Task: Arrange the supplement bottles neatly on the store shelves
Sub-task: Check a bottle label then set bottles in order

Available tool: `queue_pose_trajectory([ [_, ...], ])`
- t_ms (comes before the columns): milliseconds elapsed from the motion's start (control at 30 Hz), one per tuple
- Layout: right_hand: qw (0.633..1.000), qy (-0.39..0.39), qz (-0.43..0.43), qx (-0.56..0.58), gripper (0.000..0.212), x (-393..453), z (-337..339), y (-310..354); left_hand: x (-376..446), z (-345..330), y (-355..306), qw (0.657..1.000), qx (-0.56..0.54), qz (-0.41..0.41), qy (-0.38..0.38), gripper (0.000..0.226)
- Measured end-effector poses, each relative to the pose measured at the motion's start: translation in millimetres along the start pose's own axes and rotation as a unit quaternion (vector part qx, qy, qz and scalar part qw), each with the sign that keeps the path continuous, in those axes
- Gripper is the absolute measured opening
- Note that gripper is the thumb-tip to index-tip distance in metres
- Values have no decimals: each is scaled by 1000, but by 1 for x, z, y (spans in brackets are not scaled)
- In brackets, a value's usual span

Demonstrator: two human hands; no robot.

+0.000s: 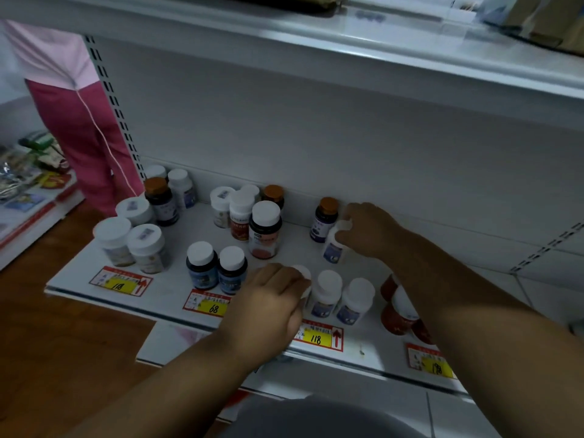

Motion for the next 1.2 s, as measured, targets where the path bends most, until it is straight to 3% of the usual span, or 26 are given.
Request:
queue_pose_trajectory([
  [200, 994, 65, 76, 33, 25, -14, -24, 54, -6, -5, 3, 999, -9, 0, 32, 52],
  [767, 984, 156, 87, 2, 30, -13, -53, 64, -4, 1, -2, 999, -7, 5, 53, 52],
  [833, 991, 109, 75, 28, 27, -4, -37, 61, -3, 4, -2, 999, -11, 3, 46, 50],
  [933, 997, -62, 40, 14, 27, 20, 5, 38, -1, 11, 4, 999, -24, 18, 29, 48],
  [967, 996, -83, 22, 6, 26, 26, 11, 28, 0, 12, 6, 999, -28, 25, 22, 47],
  [1100, 999, -32, -5, 10, 27, 37, -9, 6, 9, 19, 12, 998, -38, 41, -31, 36],
  [1200, 994, -103, 0, 41, 32, 36, -12, 6, 14, 20, 15, 995, -51, 54, -66, 31],
])
Point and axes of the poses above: each hand's wrist, its own x-axis towards the middle knuckle, its own z-axis out of the back of the hand, y = z × x, the point moved 7 cm from there along x, towards the middle knuckle, and after that the axes turned 11 degrees about x, right-handed, at the moved point
